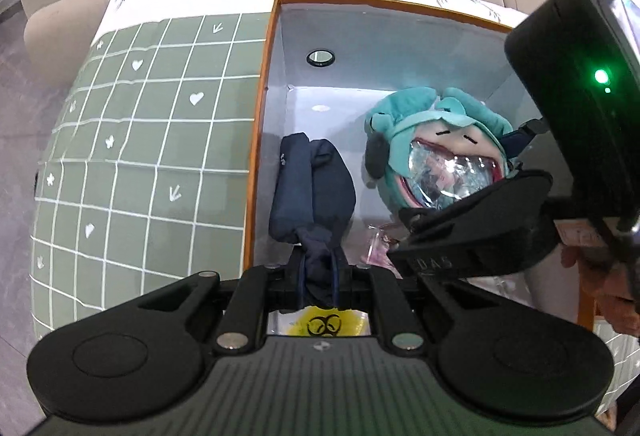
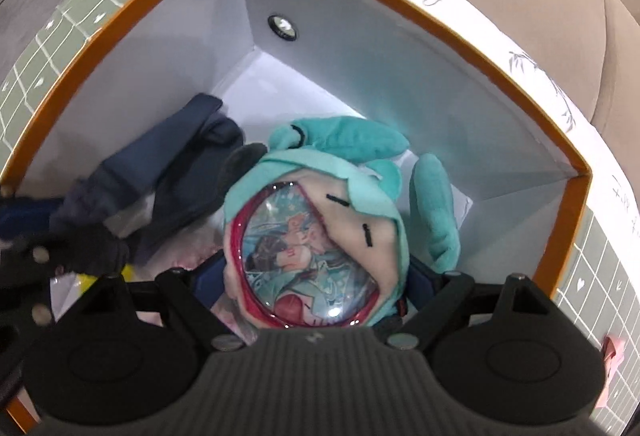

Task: Organize soft objects
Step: 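Lower the doll and navy cloth bag into the white box with both tools, then open both tools and withdraw them toward the pink and dark red cloths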

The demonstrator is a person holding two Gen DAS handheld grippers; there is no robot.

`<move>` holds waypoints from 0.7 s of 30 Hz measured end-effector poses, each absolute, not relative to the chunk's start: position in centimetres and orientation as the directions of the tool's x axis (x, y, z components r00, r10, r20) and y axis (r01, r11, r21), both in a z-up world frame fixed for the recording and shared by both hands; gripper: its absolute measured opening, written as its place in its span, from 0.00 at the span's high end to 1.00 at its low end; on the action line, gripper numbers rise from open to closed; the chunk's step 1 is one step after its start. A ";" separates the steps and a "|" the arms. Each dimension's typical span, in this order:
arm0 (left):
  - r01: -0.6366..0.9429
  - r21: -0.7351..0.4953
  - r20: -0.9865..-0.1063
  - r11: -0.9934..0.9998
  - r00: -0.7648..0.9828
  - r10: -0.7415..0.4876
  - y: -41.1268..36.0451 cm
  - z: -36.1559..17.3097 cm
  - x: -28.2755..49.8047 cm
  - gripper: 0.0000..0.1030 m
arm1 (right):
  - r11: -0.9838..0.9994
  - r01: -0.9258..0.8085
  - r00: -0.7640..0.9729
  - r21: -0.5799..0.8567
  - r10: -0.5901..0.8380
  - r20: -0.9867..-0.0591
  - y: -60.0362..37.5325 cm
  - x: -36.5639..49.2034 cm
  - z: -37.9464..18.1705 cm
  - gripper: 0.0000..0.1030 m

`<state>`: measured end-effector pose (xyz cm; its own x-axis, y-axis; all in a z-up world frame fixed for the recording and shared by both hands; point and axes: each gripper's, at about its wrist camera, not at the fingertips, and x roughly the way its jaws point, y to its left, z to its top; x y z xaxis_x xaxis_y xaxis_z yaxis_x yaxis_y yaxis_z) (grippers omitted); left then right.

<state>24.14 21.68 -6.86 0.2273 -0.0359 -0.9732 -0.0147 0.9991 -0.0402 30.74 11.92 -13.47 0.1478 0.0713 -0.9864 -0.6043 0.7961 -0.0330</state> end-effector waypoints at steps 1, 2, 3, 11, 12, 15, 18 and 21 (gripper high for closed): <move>-0.021 -0.055 -0.972 0.998 0.230 -0.049 21.8 -6.9 24.1 0.86 | 0.790 -0.611 0.151 -0.040 0.066 -0.986 11.9 30.8 -13.6 0.16; -0.025 -0.066 -0.970 0.997 0.235 -0.059 22.0 -6.9 24.0 0.86 | 0.782 -0.622 0.157 -0.051 0.061 -0.986 12.1 30.6 -13.6 0.16; -0.029 -0.074 -0.969 0.997 0.240 -0.065 22.1 -6.8 23.9 0.85 | 0.777 -0.627 0.163 -0.058 0.059 -0.985 12.3 30.2 -13.7 0.16; 0.024 -0.092 -0.970 0.995 0.222 -0.095 22.0 -6.5 23.5 0.50 | 0.743 -0.658 0.247 -0.122 0.060 -0.967 12.6 29.1 -12.0 0.04; 0.044 -0.076 -0.967 0.996 0.242 -0.084 21.7 -6.2 23.2 0.45 | 0.740 -0.657 0.270 -0.142 0.055 -0.961 12.6 29.3 -12.1 0.04; 0.093 -0.058 -0.958 0.994 0.274 -0.081 21.0 -5.4 22.4 0.28 | 0.760 -0.637 0.290 -0.130 0.080 -0.954 12.2 29.7 -11.1 0.02; 0.131 -0.056 -0.943 0.990 0.318 -0.095 20.2 -4.3 21.4 0.17 | 0.762 -0.641 0.284 -0.092 0.124 -0.951 11.7 29.9 -10.0 0.02; 0.148 -0.029 -0.936 0.989 0.343 -0.079 19.5 -3.0 21.1 0.17 | 0.758 -0.647 0.311 -0.084 0.162 -0.936 11.4 29.5 -8.5 0.02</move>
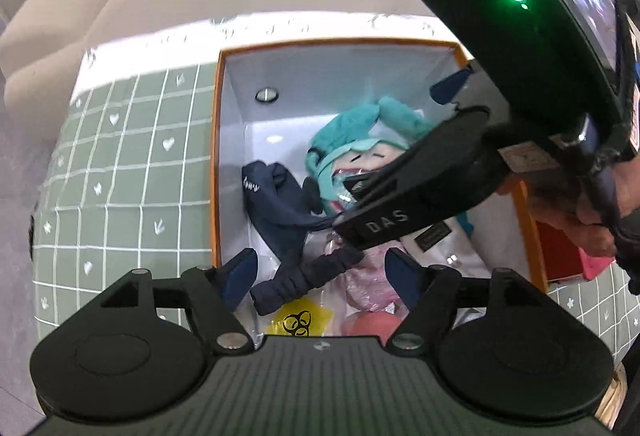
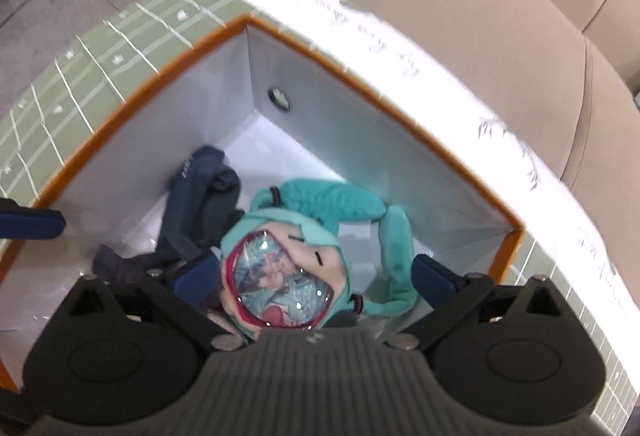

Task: Organize soft objects
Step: 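Open both tools and withdraw them toward the pink and dark red cloths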

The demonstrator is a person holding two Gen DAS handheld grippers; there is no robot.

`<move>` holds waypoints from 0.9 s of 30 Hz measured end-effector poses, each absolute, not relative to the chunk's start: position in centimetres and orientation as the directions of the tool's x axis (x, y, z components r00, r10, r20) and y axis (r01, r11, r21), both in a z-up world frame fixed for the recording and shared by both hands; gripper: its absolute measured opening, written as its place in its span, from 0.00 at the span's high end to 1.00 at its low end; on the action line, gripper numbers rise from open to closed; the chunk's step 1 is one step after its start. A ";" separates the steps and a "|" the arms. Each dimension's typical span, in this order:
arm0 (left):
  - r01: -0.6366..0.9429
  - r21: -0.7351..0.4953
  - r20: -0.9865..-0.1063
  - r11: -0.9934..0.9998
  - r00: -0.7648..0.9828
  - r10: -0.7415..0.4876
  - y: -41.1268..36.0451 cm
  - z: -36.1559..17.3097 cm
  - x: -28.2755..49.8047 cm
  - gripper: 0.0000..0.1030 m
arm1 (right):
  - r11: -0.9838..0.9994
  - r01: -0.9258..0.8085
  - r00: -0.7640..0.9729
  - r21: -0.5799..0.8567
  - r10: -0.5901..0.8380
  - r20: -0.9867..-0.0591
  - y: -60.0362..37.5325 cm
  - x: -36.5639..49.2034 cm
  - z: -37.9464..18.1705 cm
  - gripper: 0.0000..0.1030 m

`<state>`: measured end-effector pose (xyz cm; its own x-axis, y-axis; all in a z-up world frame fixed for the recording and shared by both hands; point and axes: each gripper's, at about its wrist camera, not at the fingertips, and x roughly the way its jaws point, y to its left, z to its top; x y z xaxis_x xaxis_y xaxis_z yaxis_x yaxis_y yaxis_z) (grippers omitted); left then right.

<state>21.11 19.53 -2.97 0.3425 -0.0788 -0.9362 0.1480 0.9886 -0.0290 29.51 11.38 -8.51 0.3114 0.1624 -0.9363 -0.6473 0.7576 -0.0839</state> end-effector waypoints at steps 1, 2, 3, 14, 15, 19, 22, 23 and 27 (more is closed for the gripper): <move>0.149 -0.024 -0.934 0.989 0.351 -0.075 19.3 -2.5 21.0 0.17 | 0.757 -0.648 0.322 -0.085 0.171 -0.931 11.3 29.3 -8.0 0.02; 0.150 -0.020 -0.931 0.988 0.356 -0.073 19.1 -2.0 21.0 0.17 | 0.760 -0.644 0.332 -0.083 0.181 -0.926 11.1 29.2 -7.3 0.02; 0.153 -0.018 -0.929 0.988 0.362 -0.073 18.8 -1.3 20.9 0.17 | 0.765 -0.639 0.339 -0.078 0.190 -0.921 11.0 29.2 -6.6 0.02; 0.128 -0.090 -0.870 0.988 0.473 -0.140 14.6 4.2 22.7 0.16 | 0.855 -0.518 0.471 -0.014 0.271 -0.839 0.4 30.1 4.7 0.02; 0.123 -0.107 -0.865 0.987 0.477 -0.153 14.1 4.5 23.2 0.16 | 0.869 -0.495 0.481 -0.014 0.261 -0.837 -1.1 30.3 5.6 0.02; 0.104 -0.164 -0.850 0.981 0.490 -0.194 11.6 5.9 24.9 0.16 | 0.915 -0.403 0.515 -0.027 0.202 -0.833 -7.0 30.8 8.2 0.02; 0.105 -0.202 -0.843 0.974 0.487 -0.228 9.4 6.4 25.9 0.16 | 0.937 -0.349 0.516 -0.027 0.168 -0.840 -10.4 30.8 9.4 0.02; 0.113 -0.211 -0.843 0.971 0.482 -0.239 8.6 6.5 26.3 0.16 | 0.944 -0.329 0.511 -0.021 0.159 -0.844 -11.6 30.7 9.6 0.02; 0.168 -0.238 -0.835 0.957 0.468 -0.290 3.9 6.9 27.4 0.16 | 0.965 -0.261 0.517 -0.035 0.108 -0.849 -15.6 30.3 9.6 0.02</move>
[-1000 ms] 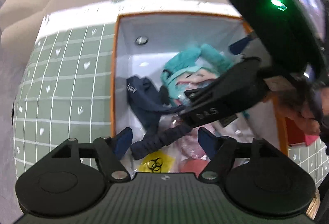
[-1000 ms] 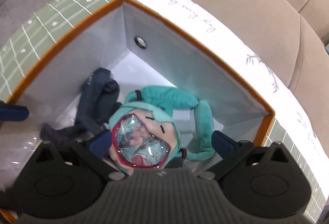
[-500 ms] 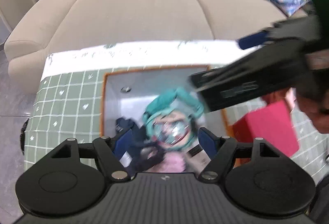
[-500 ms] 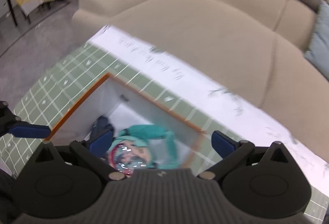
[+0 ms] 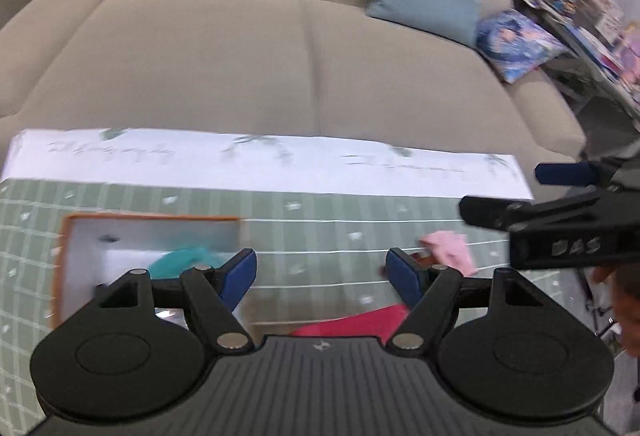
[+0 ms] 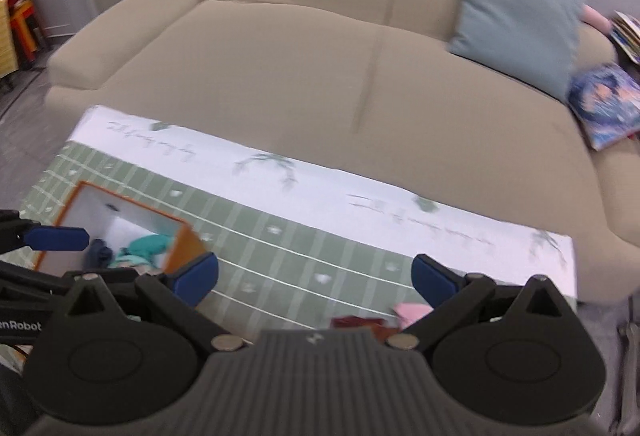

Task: Organize soft objects
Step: 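Open both tools and withdraw them toward the pink and dark red cloths, then grasp the pink cloth with the right tool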

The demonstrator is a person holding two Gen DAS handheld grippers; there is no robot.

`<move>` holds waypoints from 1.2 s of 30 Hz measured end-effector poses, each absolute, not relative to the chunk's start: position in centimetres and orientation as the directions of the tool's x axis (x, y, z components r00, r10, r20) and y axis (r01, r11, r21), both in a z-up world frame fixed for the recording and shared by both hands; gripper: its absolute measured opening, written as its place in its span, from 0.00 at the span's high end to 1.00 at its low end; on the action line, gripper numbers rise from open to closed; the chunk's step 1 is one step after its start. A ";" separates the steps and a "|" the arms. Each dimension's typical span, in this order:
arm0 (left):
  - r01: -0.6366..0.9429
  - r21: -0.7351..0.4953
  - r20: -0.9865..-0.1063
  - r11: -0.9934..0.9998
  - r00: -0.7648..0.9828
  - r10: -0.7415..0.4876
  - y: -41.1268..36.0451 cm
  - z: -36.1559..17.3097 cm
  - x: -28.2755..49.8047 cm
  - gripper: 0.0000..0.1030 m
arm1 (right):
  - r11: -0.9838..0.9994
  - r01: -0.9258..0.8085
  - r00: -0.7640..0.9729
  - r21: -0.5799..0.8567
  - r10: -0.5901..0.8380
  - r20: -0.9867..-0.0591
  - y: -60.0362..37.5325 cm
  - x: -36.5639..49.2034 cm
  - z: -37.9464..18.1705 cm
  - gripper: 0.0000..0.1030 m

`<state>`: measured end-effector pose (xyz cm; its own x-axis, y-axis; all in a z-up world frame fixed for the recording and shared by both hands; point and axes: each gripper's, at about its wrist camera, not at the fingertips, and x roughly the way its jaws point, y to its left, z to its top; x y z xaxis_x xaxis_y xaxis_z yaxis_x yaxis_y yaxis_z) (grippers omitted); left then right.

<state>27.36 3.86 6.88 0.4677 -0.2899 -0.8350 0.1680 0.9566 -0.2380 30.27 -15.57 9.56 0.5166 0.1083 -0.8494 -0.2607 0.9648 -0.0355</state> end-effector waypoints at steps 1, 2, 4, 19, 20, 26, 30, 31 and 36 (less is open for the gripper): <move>0.190 -0.238 -0.838 0.952 0.456 -0.301 2.4 6.7 27.6 0.15 | 0.972 -0.233 0.515 -0.038 0.090 -0.852 -16.8 30.2 9.3 0.02; 0.214 -0.235 -0.842 0.948 0.443 -0.309 0.8 6.5 27.8 0.15 | 0.978 -0.207 0.510 -0.035 0.077 -0.857 -17.8 30.2 8.7 0.03; 0.267 -0.228 -0.849 0.936 0.416 -0.325 -2.0 5.7 27.9 0.15 | 0.989 -0.145 0.497 -0.024 0.052 -0.866 -20.0 30.4 7.3 0.03; 0.443 -0.191 -0.924 0.876 0.221 -0.313 -13.6 -2.6 26.2 0.15 | 0.999 0.015 0.322 0.031 0.025 -0.946 -28.0 32.3 -7.9 0.11; 0.445 -0.192 -0.926 0.875 0.213 -0.312 -13.7 -2.9 26.2 0.15 | 1.000 0.015 0.314 0.025 0.019 -0.949 -28.1 32.5 -8.8 0.13; 0.441 -0.189 -0.936 0.877 0.189 -0.297 -13.9 -4.0 26.5 0.16 | 0.999 0.029 0.268 0.012 0.004 -0.963 -28.6 33.0 -12.3 0.34; 0.437 -0.210 -0.939 0.875 0.160 -0.305 -13.9 -4.3 26.6 0.17 | 0.999 0.043 0.260 0.029 0.017 -0.966 -29.1 33.1 -13.0 0.40; 0.438 -0.212 -0.938 0.874 0.159 -0.307 -13.9 -4.2 26.4 0.17 | 0.999 0.046 0.255 0.027 0.015 -0.967 -29.1 33.1 -13.2 0.41; 0.449 -0.198 -0.944 0.871 0.152 -0.292 -14.4 -4.5 26.2 0.17 | 0.999 0.045 0.236 0.016 0.004 -0.972 -29.3 33.0 -14.3 0.48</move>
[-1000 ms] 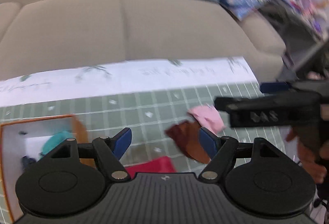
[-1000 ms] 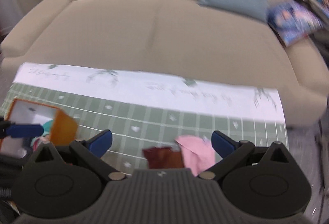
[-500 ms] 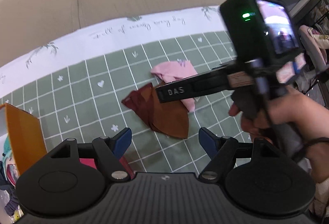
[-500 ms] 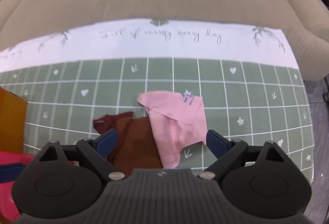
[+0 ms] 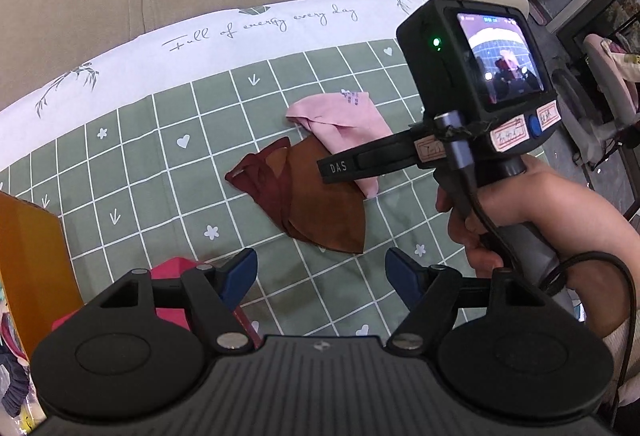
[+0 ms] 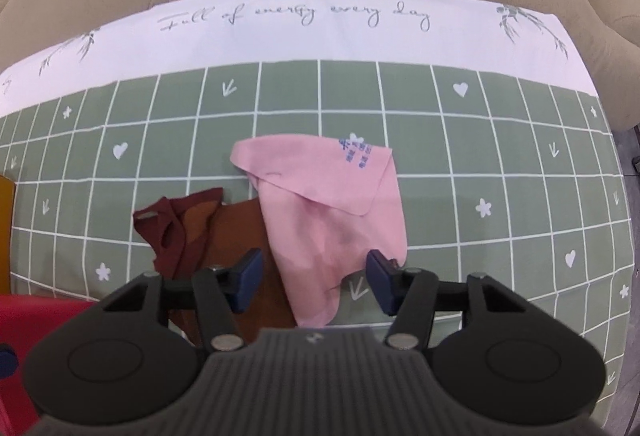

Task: Organize soft objects
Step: 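Grasp the pink cloth with the right tool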

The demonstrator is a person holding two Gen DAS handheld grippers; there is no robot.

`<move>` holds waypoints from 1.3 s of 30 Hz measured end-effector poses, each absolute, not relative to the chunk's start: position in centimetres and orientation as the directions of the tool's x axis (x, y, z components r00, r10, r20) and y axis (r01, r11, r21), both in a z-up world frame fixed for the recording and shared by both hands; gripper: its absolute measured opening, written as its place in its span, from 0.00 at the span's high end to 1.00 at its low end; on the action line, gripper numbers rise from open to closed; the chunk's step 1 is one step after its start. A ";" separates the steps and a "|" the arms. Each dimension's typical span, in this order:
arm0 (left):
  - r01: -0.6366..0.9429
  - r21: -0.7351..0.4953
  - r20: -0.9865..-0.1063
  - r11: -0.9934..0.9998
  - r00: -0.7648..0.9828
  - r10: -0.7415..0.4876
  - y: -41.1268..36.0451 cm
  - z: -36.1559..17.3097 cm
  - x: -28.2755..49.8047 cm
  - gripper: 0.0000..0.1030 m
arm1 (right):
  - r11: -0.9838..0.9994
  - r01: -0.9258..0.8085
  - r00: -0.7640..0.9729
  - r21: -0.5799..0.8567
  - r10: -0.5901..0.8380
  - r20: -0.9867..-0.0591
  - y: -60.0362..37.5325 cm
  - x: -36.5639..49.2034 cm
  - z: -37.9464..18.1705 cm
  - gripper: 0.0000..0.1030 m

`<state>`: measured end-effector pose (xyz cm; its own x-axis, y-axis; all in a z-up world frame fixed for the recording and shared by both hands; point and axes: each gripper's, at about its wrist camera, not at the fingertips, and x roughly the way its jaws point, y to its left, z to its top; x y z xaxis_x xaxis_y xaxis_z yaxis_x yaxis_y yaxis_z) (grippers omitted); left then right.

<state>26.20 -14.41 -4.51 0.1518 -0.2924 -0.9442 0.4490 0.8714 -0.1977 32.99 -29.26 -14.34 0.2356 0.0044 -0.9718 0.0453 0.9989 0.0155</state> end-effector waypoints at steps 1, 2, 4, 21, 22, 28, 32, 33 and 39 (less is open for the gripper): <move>0.448 -0.198 -0.945 0.872 0.148 -0.291 -14.5 -4.7 26.2 0.17 | 0.999 0.049 0.233 0.015 0.003 -0.973 -29.4 32.9 -14.6 0.51; 0.447 -0.196 -0.947 0.873 0.144 -0.286 -14.6 -4.8 26.2 0.17 | 0.998 0.056 0.228 0.016 0.003 -0.974 -29.5 32.8 -14.8 0.59; 0.443 -0.193 -0.950 0.875 0.139 -0.280 -14.7 -5.3 26.3 0.17 | 0.997 0.069 0.219 0.028 0.012 -0.976 -30.0 32.5 -15.5 0.72; 0.377 -0.172 -0.965 0.910 0.123 -0.233 -18.6 -10.4 26.6 0.18 | 0.983 0.171 0.327 0.062 0.003 -0.945 -34.8 24.0 -13.3 1.00; 0.376 -0.167 -0.965 0.911 0.130 -0.230 -18.9 -10.7 26.6 0.18 | 0.983 0.171 0.325 0.074 0.015 -0.946 -35.1 23.9 -13.3 1.00; 0.361 -0.142 -0.969 0.922 0.141 -0.204 -20.2 -12.9 26.8 0.20 | 0.979 0.182 0.329 0.093 0.028 -0.944 -35.6 24.1 -13.6 1.00; 0.380 -0.067 -0.965 0.922 0.209 -0.157 -20.9 -13.8 26.3 0.34 | 0.974 0.200 0.337 0.103 0.030 -0.941 -36.2 23.9 -13.5 1.00; 0.383 -0.068 -0.965 0.921 0.211 -0.158 -20.9 -14.2 26.3 0.48 | 0.973 0.204 0.338 0.104 0.029 -0.941 -36.3 23.9 -13.4 1.00; 0.300 -0.140 -0.962 0.944 0.186 -0.202 -18.7 -15.6 26.3 0.99 | 0.974 0.205 0.334 0.091 0.017 -0.943 -36.1 23.5 -13.6 1.00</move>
<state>26.25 -18.74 -15.61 0.1859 -0.2016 -0.9617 0.2999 0.9437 -0.1398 23.48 -36.13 -13.63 0.3337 0.0175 -0.9425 0.2053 0.9745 0.0908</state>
